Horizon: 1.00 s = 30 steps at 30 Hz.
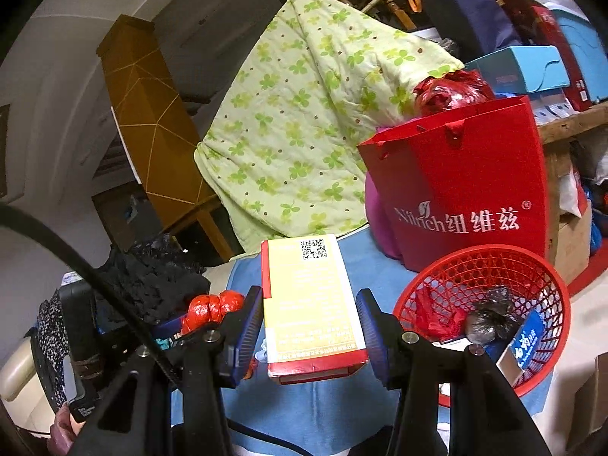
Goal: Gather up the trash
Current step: 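Carry both items over the red mesh basket and open both tools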
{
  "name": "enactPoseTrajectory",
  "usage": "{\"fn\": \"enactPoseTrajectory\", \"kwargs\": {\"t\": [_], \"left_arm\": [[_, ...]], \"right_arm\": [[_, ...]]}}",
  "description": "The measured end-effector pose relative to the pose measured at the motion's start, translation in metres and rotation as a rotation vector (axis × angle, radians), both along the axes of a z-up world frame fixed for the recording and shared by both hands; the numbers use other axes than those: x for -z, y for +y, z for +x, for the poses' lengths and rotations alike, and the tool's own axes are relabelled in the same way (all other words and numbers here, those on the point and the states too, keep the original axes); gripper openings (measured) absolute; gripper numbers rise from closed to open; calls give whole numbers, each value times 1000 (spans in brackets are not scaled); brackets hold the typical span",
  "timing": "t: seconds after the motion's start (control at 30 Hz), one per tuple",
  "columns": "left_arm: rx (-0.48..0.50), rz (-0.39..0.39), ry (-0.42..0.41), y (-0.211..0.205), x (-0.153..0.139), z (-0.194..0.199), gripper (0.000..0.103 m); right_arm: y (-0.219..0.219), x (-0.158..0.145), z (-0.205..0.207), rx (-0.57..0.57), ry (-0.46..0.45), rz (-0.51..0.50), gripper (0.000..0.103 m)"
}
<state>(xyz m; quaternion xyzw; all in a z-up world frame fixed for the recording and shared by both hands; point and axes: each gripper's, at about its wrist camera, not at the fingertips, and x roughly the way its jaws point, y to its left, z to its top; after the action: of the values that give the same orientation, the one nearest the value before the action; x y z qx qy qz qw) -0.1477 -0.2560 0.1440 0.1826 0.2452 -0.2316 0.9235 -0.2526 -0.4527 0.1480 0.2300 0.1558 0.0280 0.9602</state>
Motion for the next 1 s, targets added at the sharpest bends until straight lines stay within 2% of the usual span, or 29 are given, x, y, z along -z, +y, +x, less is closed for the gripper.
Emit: {"fn": "enactPoseTrajectory", "kwargs": {"t": [1.0], "left_arm": [[82, 61, -3, -46, 8, -10, 41]], "right_arm": [[-45, 16, -26, 92, 0, 90, 52]]}}
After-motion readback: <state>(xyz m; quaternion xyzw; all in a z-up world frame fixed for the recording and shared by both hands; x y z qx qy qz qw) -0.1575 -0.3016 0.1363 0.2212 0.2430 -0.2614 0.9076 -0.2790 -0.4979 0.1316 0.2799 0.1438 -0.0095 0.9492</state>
